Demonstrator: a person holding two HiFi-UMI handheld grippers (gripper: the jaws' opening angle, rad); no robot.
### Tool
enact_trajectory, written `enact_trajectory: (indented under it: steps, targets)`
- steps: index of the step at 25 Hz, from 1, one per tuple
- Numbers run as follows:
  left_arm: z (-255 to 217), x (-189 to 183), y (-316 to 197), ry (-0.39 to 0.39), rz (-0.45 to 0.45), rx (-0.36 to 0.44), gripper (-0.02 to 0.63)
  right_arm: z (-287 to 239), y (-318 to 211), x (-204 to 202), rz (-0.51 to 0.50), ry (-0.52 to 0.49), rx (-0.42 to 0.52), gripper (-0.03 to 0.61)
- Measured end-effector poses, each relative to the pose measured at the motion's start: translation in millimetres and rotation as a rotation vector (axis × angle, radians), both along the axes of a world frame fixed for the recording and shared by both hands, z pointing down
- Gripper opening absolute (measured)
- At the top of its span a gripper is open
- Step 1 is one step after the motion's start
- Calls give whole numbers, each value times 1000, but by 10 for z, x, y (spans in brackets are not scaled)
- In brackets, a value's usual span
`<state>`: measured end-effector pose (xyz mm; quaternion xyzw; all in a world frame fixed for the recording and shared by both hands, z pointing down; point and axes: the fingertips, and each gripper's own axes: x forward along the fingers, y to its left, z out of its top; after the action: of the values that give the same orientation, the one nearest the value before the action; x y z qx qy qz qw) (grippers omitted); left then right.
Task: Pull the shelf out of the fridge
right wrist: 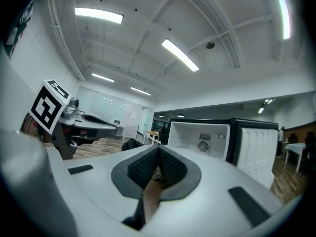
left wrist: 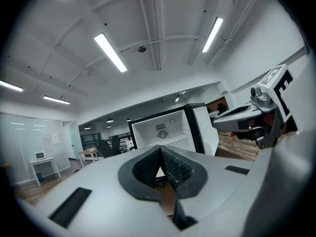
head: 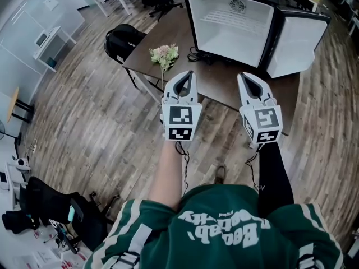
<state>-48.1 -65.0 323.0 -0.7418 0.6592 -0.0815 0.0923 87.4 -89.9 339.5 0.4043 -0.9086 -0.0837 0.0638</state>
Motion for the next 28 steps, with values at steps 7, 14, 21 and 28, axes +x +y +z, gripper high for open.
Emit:
enact_trajectory:
  steps: [7,14,21,28]
  targets:
    - [9,100,-382,-4,-2,0,15,17,-378,97,1,8,10,9]
    - [42,168,-608,-4,4,-1,15,28,-593,146,6,-1,3,9]
    - [88,175,-775,5,16,-2,15,146,-728,134,8,24,-7,9]
    - [69,77,-1242,11,41,31,15,181,-1115,41,49,55,8,9]
